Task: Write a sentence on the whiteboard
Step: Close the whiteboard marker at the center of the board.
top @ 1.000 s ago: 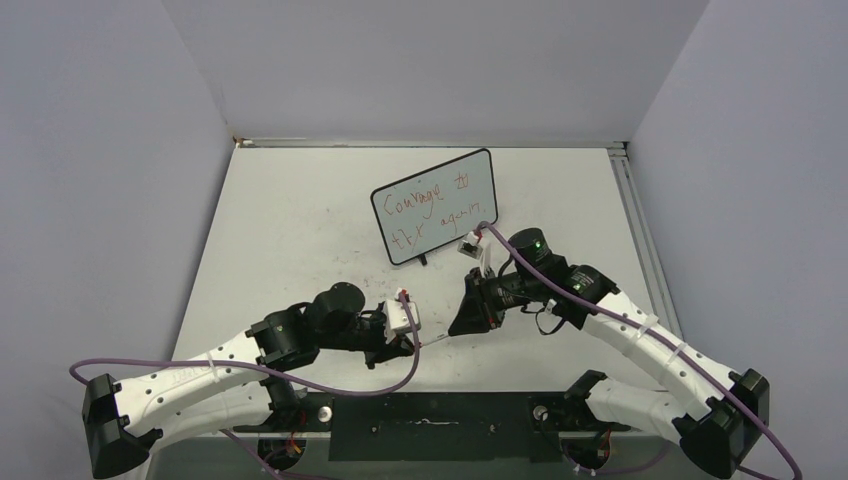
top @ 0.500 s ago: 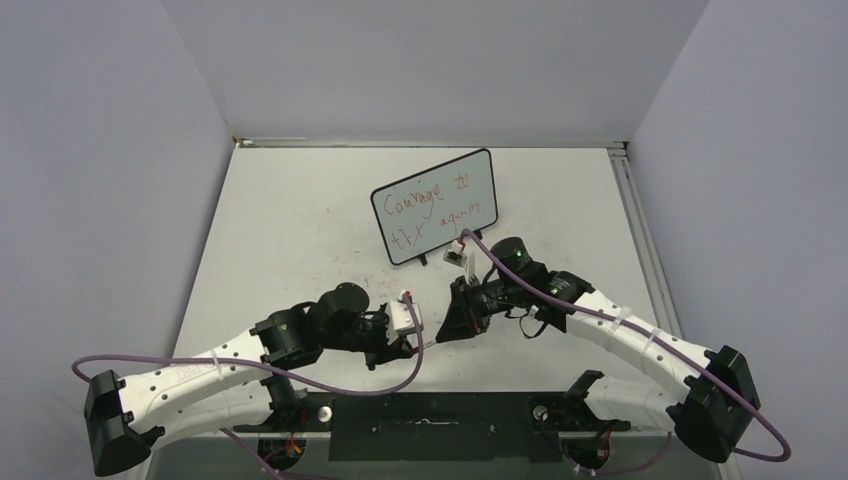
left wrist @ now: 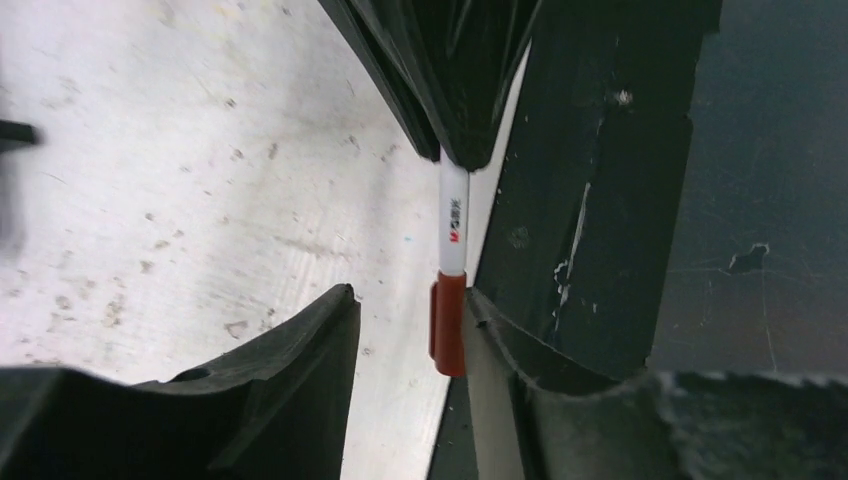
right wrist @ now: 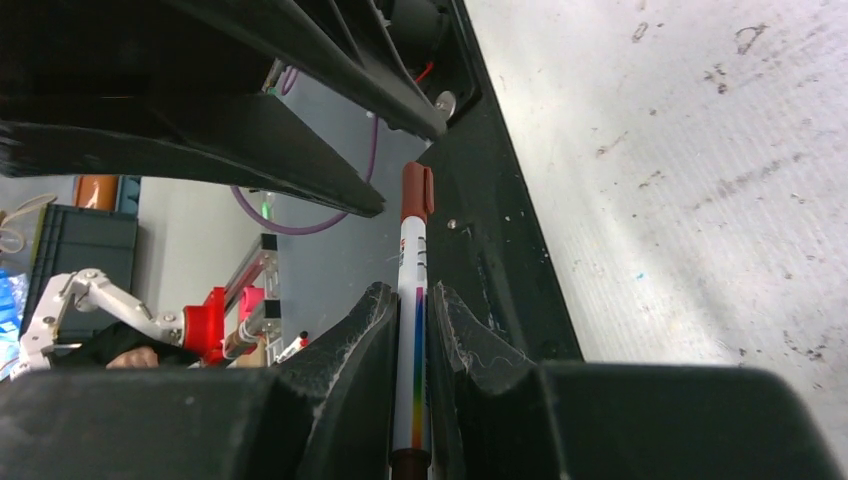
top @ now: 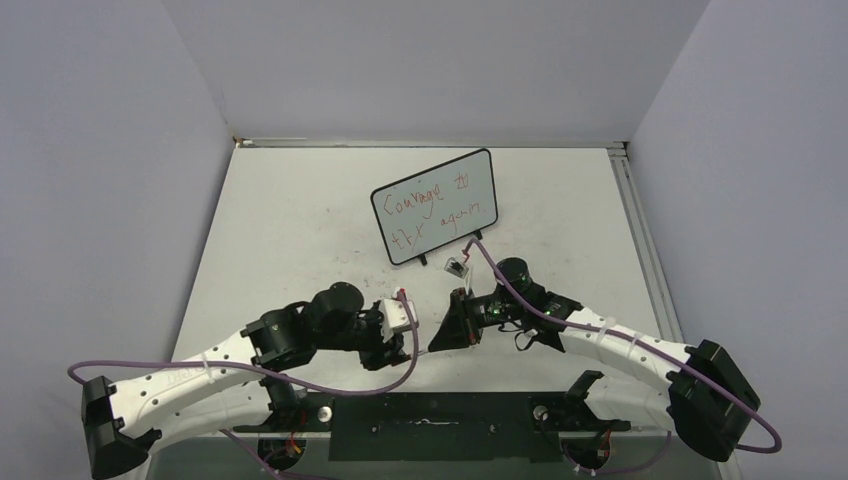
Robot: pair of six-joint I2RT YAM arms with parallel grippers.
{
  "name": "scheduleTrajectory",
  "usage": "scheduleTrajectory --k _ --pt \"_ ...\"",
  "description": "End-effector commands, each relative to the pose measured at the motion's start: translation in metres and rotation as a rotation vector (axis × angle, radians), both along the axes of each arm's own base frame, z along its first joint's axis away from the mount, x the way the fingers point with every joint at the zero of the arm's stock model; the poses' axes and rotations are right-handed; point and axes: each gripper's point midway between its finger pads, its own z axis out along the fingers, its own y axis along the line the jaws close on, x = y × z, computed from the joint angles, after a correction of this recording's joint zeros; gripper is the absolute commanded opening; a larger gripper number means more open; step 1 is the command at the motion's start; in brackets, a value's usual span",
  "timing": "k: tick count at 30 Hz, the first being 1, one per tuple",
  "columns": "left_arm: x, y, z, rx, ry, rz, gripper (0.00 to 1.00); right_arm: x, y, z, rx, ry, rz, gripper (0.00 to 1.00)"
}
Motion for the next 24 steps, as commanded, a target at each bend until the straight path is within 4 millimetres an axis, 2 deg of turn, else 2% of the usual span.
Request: scheduleTrajectory --k 1,6,8,13,17,21,24 --pt "0.016 -0.014 0.071 -0.183 -0.134 0.035 0.47 -0.005 0.008 0.026 0.141 -0.039 0.041 0.05" --pt "0.016 -0.007 0.101 -0.250 -0.126 0.088 0.60 -0.003 0.007 0.038 0.199 -0.041 0.017 0.05" --pt "0.023 -0.002 0.117 -0.310 -0.082 0.208 0.63 0.001 0.006 0.048 0.227 -0.062 -0.011 0.05" --pt "0.040 0.010 0.153 -0.510 0.095 0.499 0.65 0.019 0.001 0.089 0.336 -0.184 -0.134 0.05" --pt "0.047 0.025 0.178 -0.678 0.198 0.637 0.69 0.029 -0.006 0.118 0.400 -0.302 -0.219 0.05" --pt "0.044 0.027 0.199 -0.841 0.301 0.642 0.72 0.037 -0.012 0.141 0.447 -0.410 -0.291 0.05" --pt "0.043 0.022 0.203 -0.867 0.357 0.614 0.72 0.040 -0.015 0.155 0.480 -0.481 -0.313 0.05"
